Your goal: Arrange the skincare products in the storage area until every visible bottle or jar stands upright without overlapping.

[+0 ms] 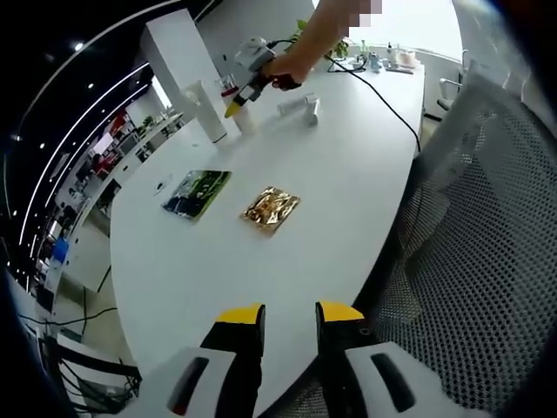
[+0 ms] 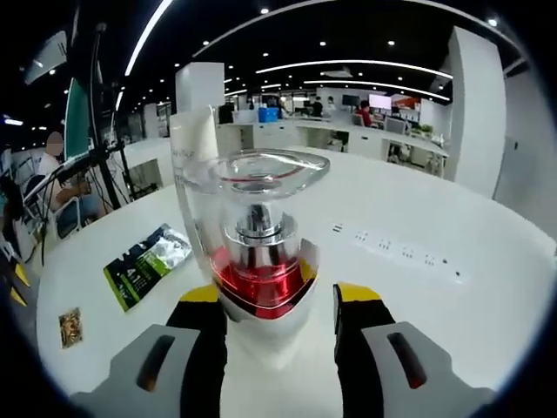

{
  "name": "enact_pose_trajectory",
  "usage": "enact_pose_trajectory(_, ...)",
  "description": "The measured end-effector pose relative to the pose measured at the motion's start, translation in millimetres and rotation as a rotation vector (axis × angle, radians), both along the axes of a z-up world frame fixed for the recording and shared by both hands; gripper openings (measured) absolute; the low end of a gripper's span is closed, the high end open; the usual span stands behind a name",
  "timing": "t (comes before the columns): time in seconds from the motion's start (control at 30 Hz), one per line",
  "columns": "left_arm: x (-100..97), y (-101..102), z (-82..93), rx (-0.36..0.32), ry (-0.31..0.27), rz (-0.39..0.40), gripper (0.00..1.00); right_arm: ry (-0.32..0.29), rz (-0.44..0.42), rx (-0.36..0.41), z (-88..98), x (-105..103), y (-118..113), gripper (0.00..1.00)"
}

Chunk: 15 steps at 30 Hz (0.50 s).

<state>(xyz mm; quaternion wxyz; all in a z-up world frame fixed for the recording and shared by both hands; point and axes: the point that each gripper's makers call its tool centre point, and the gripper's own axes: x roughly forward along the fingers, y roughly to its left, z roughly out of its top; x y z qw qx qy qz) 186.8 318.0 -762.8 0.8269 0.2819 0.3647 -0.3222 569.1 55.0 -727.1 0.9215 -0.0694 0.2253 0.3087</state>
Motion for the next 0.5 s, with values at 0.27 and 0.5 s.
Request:
enact_pose_trajectory(0.27, -0.1, 0.2, -0.1, 0.0, -0.005, 0.0, 0.24, 0.008, -0.016, -0.004, -2.5, -2.0, -5.3, 0.5)
enact_pose_trajectory(0.5, 0.6, 0.0, 1.3, -0.002, -0.016, -0.003, 0.24, 0.004, -0.025, -0.019, -3.2, -5.8, -5.2, 0.48)
